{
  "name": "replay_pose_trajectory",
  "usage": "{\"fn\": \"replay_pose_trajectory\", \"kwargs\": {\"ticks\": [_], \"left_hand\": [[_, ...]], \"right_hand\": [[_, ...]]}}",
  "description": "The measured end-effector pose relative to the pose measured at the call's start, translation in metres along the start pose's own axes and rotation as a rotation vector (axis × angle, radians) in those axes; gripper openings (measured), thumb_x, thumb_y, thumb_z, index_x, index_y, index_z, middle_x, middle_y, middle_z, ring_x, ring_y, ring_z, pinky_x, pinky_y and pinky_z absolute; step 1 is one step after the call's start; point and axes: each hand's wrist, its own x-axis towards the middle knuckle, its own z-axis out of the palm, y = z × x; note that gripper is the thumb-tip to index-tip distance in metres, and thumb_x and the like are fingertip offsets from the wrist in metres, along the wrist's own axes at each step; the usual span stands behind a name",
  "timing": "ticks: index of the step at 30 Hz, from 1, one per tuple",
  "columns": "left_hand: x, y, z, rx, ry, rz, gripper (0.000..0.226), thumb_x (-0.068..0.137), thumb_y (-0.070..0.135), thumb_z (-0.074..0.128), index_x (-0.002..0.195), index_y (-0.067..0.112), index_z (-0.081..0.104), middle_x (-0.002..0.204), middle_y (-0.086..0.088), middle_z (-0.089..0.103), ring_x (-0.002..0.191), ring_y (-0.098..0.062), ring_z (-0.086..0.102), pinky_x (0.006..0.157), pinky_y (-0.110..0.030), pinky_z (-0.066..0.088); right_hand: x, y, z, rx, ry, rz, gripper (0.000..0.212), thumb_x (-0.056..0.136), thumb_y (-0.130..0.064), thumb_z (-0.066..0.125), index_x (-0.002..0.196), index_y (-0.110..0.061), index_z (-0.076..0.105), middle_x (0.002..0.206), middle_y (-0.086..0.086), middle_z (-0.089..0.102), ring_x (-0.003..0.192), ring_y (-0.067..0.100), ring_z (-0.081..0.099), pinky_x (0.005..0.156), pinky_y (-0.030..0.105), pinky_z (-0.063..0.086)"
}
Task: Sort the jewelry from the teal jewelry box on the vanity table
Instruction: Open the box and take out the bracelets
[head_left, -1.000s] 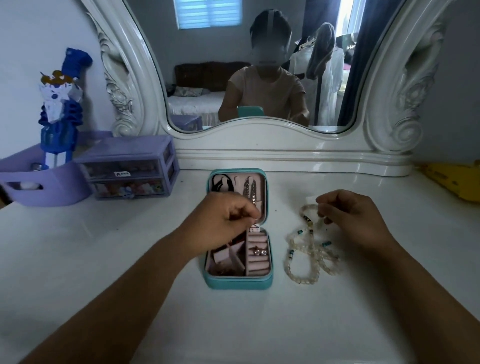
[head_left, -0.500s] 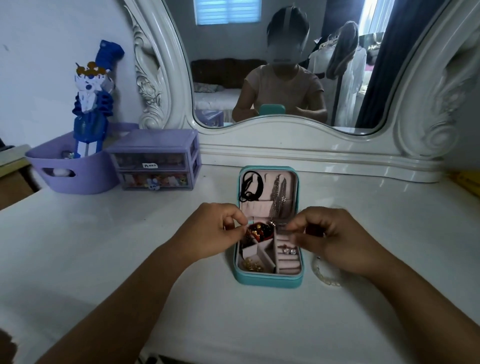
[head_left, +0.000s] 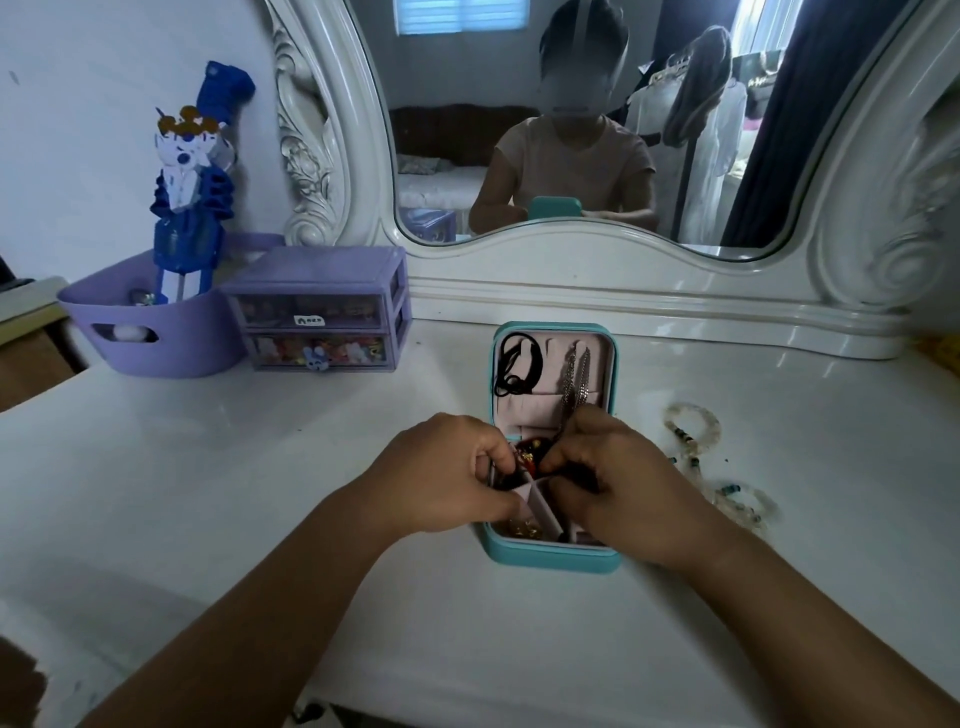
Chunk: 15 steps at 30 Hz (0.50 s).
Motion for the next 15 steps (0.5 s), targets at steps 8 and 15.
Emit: {"fn": "replay_pose_trajectory", "kwargs": {"ticks": [8, 15], "left_hand": [[-0.002, 0.003, 0.009, -0.025, 0.068, 0.002, 0.003, 0.073, 0.028, 0.072, 0.072, 0.025, 0.070, 0.048, 0.010, 0.050, 0.047, -0.005, 0.046, 0.051, -0.019, 0.034], [-0.008, 0.013, 0.017, 0.091, 0.171, -0.022, 0.012, 0.080, 0.026, 0.066, 0.087, 0.020, 0.074, 0.068, 0.003, 0.065, 0.066, -0.016, 0.060, 0.058, -0.021, 0.039]], "right_hand": [[0.003, 0.002, 0.006, 0.022, 0.044, 0.004, 0.004, 0.069, -0.016, 0.066, 0.071, -0.016, 0.070, 0.078, 0.000, 0.053, 0.071, 0.016, 0.056, 0.066, 0.036, 0.048], [0.003, 0.004, 0.009, 0.004, 0.065, 0.006, 0.003, 0.069, -0.013, 0.069, 0.067, -0.016, 0.069, 0.075, -0.003, 0.053, 0.072, 0.012, 0.055, 0.067, 0.032, 0.047]]}}
